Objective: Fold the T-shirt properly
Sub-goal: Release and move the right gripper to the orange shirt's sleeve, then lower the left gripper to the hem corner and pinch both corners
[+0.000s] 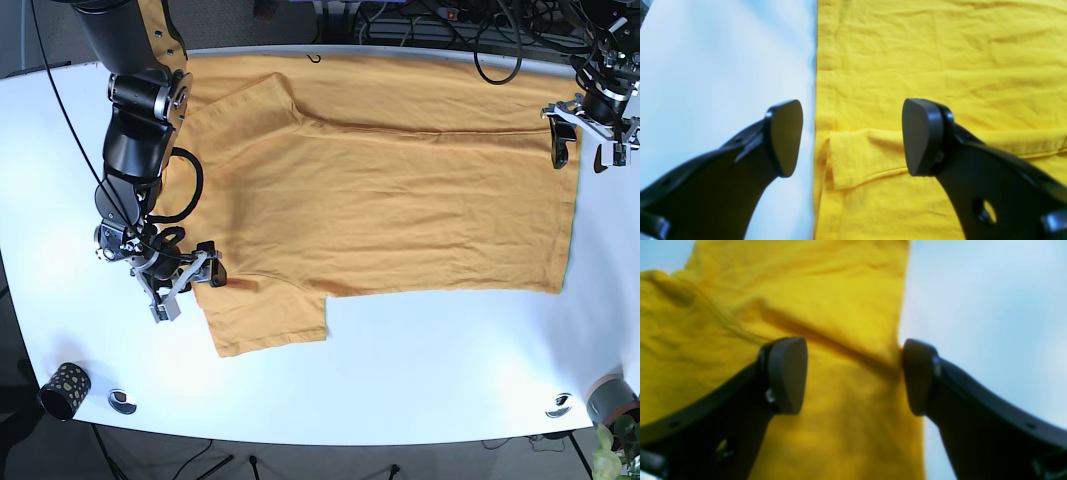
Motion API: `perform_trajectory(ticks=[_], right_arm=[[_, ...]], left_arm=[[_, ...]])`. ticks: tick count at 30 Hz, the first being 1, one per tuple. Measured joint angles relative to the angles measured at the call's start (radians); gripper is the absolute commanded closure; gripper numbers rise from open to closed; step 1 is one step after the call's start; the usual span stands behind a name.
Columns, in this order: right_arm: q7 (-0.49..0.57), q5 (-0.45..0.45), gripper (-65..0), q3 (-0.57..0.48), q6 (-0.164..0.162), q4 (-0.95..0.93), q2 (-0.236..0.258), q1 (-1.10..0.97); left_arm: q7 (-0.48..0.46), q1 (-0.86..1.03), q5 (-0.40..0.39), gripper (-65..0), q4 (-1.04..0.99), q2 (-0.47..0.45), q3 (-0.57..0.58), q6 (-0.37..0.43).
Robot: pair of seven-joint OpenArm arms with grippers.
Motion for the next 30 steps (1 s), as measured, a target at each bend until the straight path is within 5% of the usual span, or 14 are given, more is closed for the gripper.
perform_trajectory(ticks=[10,21,30], right_arm=[[0.023,0.002,-43.0,0.000,0.000,-0.002,0.063,0.013],[0.098,0.031,-43.0,0.002,0.000,-0.076,0.047,-0.011],[0.138,0.016,-42.5,0.000,0.002,-0.092,-0.008,-0.003]], left_arm=[[-0.003,-0.005,0.000,-43.3,0.000,0.000,0.002,0.000],[-0.003,-0.008,0.008,-43.3,0.000,0.000,0.056,-0.001],[0.011,-0.132,0.211,-44.6,0.000,0.052,0.026,0.005]])
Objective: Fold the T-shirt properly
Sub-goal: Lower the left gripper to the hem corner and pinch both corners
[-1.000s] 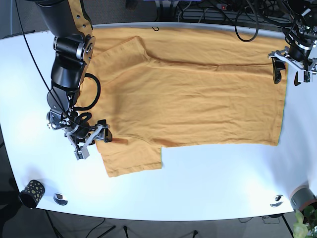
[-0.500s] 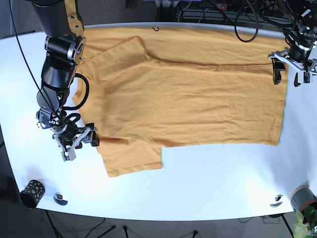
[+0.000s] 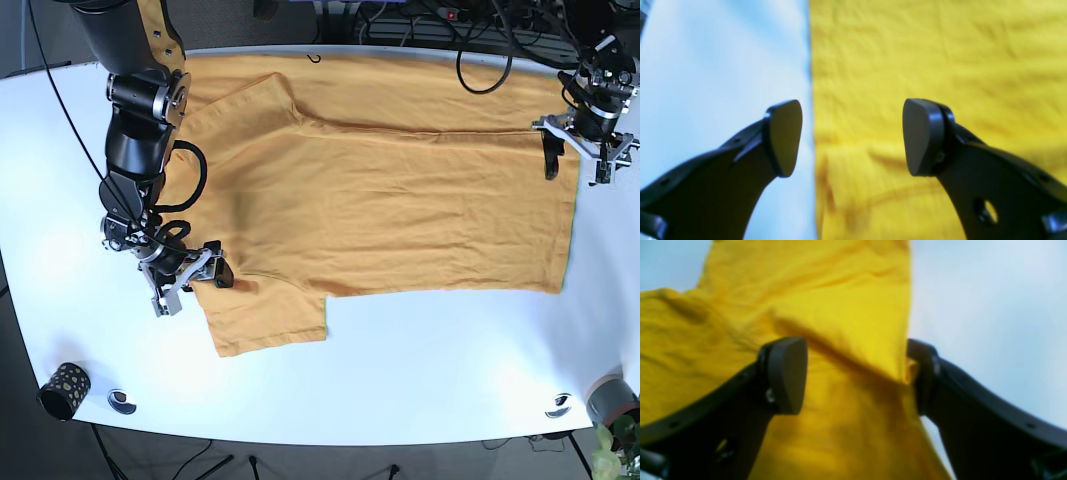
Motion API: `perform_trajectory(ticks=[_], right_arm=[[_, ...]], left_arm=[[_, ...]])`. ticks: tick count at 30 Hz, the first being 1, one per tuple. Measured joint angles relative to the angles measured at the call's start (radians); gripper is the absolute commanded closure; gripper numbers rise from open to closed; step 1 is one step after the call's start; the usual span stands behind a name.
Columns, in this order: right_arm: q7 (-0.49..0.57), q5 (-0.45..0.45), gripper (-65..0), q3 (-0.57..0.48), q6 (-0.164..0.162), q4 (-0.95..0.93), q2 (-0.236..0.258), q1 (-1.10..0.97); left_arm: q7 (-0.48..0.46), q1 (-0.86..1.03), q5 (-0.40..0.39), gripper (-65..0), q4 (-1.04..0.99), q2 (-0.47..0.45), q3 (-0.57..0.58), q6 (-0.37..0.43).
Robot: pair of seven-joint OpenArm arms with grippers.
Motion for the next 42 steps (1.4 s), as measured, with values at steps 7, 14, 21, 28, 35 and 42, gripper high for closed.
perform_trajectory(ticks=[7,14,21,28,35,42], right_arm=[[0.003,-0.008,-18.5,0.002,-0.005,0.000,-0.011,0.000],[-0.005,-0.014,0.0,0.002,-0.005,0.000,-0.021,-0.005],[-0.005,-0.013,0.0,0.002,-0.005,0.000,-0.022,-0.005],[-0.004,-0.013,0.0,0.002,-0.002,0.001,-0.016,-0.005],[-0.004,-0.013,0.0,0.002,-0.002,0.001,-0.017,-0.006],[-0.004,-0.005,0.0,0.002,-0.004,0.001,-0.019,-0.006]], left_arm=[[0.177,-0.198,0.113,-56.4,-0.034,0.000,-0.050,0.063],[0.237,-0.373,0.177,-58.3,-0.170,-0.005,-0.039,0.082],[0.243,-0.505,0.190,-58.1,-0.409,-0.062,0.005,0.092],[0.200,-0.592,0.192,-58.1,-0.634,-0.109,0.069,0.089],[0.122,-0.709,0.192,-58.1,-0.887,-0.161,0.073,0.090],[0.027,-0.816,0.189,-57.9,-1.110,-0.213,0.072,0.093]])
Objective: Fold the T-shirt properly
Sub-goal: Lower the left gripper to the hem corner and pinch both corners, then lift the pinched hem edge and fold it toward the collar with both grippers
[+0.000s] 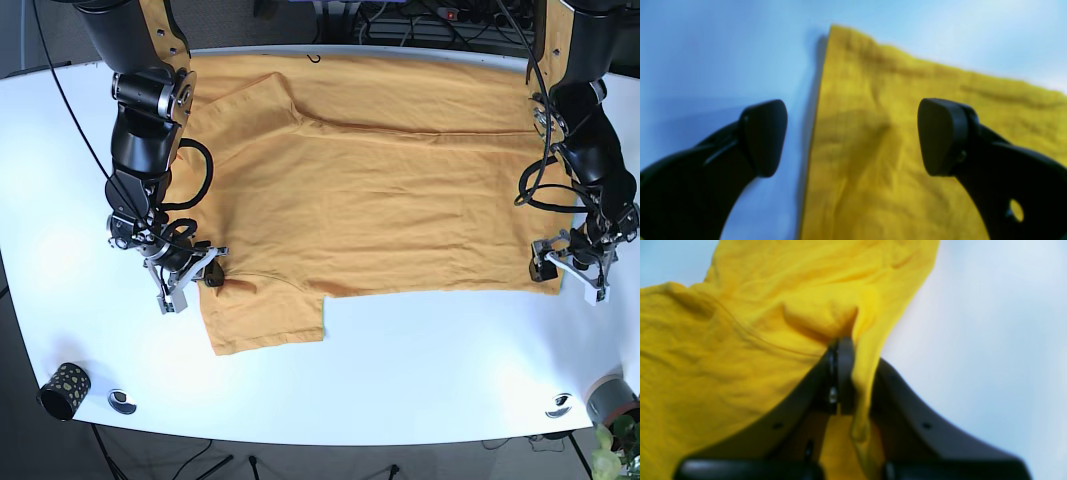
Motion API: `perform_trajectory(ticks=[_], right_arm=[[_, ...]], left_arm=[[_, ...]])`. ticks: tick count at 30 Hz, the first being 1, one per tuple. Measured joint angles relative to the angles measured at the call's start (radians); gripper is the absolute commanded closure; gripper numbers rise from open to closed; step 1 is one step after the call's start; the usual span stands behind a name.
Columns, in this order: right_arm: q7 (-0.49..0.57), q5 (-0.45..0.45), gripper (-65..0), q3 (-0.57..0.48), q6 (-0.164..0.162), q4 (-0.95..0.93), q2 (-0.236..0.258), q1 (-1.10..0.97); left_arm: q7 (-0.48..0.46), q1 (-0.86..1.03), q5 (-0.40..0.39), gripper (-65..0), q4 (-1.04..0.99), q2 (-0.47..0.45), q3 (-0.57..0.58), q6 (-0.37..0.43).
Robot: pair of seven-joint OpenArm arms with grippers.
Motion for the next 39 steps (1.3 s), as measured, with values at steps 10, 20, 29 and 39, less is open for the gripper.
perform_trajectory(ticks=[10,20,29,39], right_arm=[[-0.001,0.000,0.0,0.000,-0.001,0.000,0.000,0.000],[-0.001,0.008,0.0,0.000,-0.001,0.000,0.000,-0.003],[-0.001,0.008,0.0,0.000,-0.001,0.000,0.000,-0.002],[-0.100,0.011,0.0,0.000,0.010,0.219,-0.006,-0.045]], left_arm=[[-0.041,-0.035,-0.009,-43.5,-0.083,-0.008,0.000,-0.001],[-0.099,-0.023,-0.003,-6.9,-0.093,0.001,0.000,0.000],[-0.071,-0.024,-0.001,0.0,-0.091,0.003,-0.002,0.000],[0.052,0.034,-0.027,0.0,0.112,0.022,-0.016,-0.016]])
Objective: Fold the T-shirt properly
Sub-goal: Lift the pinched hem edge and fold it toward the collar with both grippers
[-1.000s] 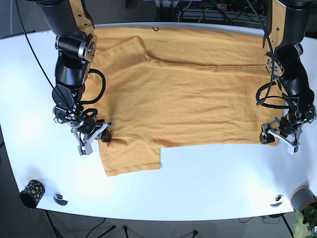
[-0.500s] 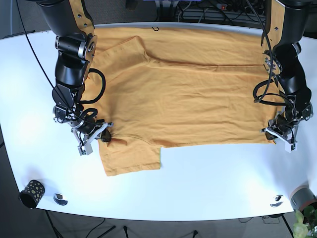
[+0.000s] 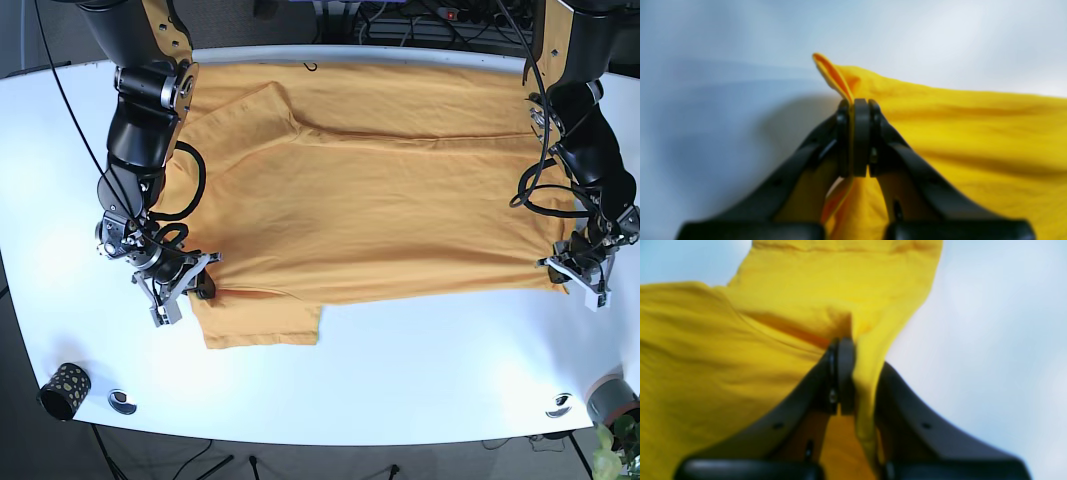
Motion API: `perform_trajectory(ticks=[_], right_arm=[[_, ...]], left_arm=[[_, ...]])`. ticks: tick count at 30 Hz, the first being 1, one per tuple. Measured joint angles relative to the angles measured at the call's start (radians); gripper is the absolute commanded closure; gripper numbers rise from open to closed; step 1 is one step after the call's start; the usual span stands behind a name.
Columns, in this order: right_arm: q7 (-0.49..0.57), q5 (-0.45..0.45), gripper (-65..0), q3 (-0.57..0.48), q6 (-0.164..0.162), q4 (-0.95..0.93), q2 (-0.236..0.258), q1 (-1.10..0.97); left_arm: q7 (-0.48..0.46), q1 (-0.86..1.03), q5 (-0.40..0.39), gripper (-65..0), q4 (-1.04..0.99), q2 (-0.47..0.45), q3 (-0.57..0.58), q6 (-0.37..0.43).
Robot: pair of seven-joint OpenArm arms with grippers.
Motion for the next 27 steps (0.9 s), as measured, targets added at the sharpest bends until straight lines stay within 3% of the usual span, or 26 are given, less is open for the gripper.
perform_trajectory(ticks=[14,23,27], right_arm=[[-0.166,0.002,0.0,-0.003,0.006,0.367,-0.005,-0.139],[-0.278,0.023,0.0,-0.003,0.008,0.681,-0.004,-0.314],[-0.339,0.020,0.0,-0.002,0.005,0.793,-0.006,-0.406]], left_arm=[[0.314,0.209,-0.219,0.0,0.598,0.111,0.011,-0.003],[0.375,0.401,-0.382,0.0,0.826,0.100,0.003,-0.002],[0.381,0.474,-0.407,0.0,0.869,0.100,0.004,-0.002]])
